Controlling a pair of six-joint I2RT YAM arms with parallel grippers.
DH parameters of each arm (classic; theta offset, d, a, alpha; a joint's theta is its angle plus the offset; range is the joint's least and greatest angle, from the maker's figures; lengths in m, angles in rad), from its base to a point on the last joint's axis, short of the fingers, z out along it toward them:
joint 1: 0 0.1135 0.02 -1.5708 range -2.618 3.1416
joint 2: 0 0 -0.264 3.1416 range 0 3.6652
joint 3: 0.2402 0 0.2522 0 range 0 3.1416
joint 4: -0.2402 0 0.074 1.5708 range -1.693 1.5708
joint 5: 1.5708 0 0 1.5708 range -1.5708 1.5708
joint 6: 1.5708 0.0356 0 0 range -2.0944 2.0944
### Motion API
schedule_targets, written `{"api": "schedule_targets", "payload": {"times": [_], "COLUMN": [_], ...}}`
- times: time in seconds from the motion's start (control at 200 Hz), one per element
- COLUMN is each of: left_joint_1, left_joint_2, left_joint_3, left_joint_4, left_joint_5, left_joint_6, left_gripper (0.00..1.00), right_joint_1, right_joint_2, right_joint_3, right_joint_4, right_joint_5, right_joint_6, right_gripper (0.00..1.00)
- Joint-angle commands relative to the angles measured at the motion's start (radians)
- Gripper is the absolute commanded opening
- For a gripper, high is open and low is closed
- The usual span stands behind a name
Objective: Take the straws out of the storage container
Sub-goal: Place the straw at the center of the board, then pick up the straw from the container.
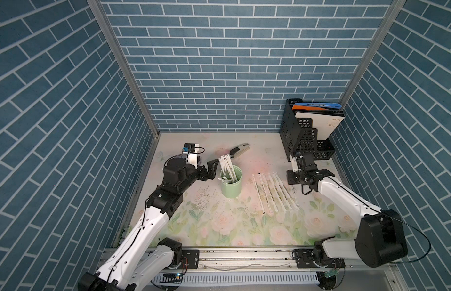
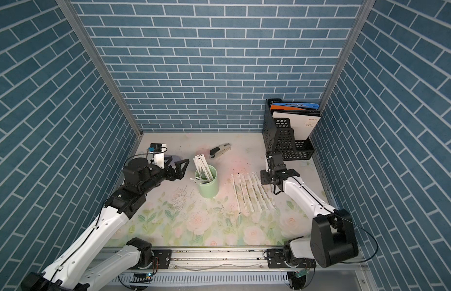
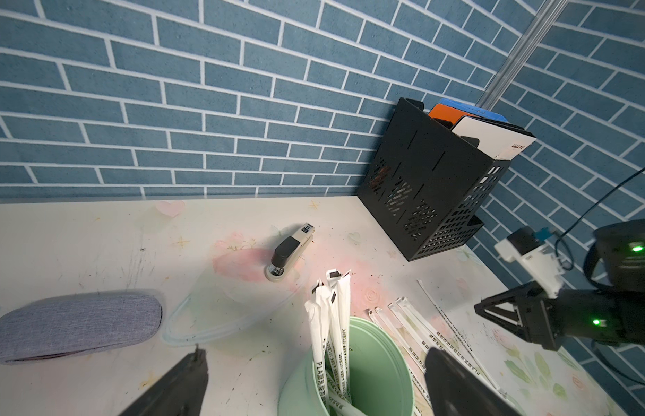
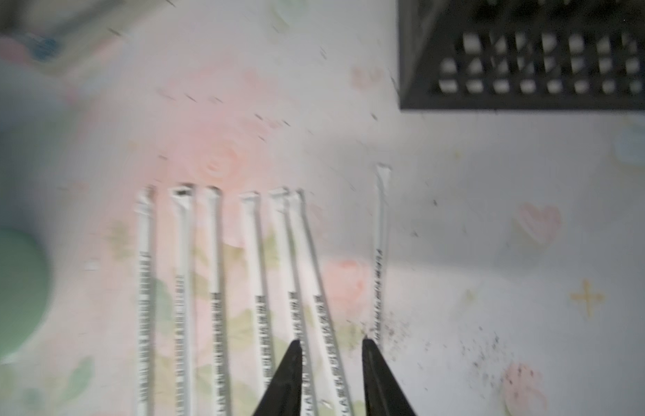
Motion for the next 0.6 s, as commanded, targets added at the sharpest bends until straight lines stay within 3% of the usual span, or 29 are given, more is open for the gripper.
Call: {"api": "schedule_targets", "payload": {"times": [0.0, 0.195, 0.595], "left_joint_1": [-0.002, -0.001, -0.002], "left_joint_2": [0.002, -0.003, -0.005], "left_joint_3": [0.010, 0.010, 0.010], "left_joint_4": [0.013, 0.010, 0.008], "left_joint_5": [0.001, -0.016, -0.017], "left_joint_6": [0.003, 0.003, 0.005], "left_gripper": [0.99, 1.00, 0.99], "right_joint_1": [0.127, 0.329, 0.425], "right_joint_2": [0.003, 0.134, 0.363], "right_joint_3": [0.073, 0.200, 0.398], "right_joint_4": [0.042, 0.181, 0.218], "right_joint_5": [-0.072, -0.090, -0.154], "right_joint_6": [0.030, 0.027, -0.060], "right_gripper": [0.30, 0.34, 0.39]}}
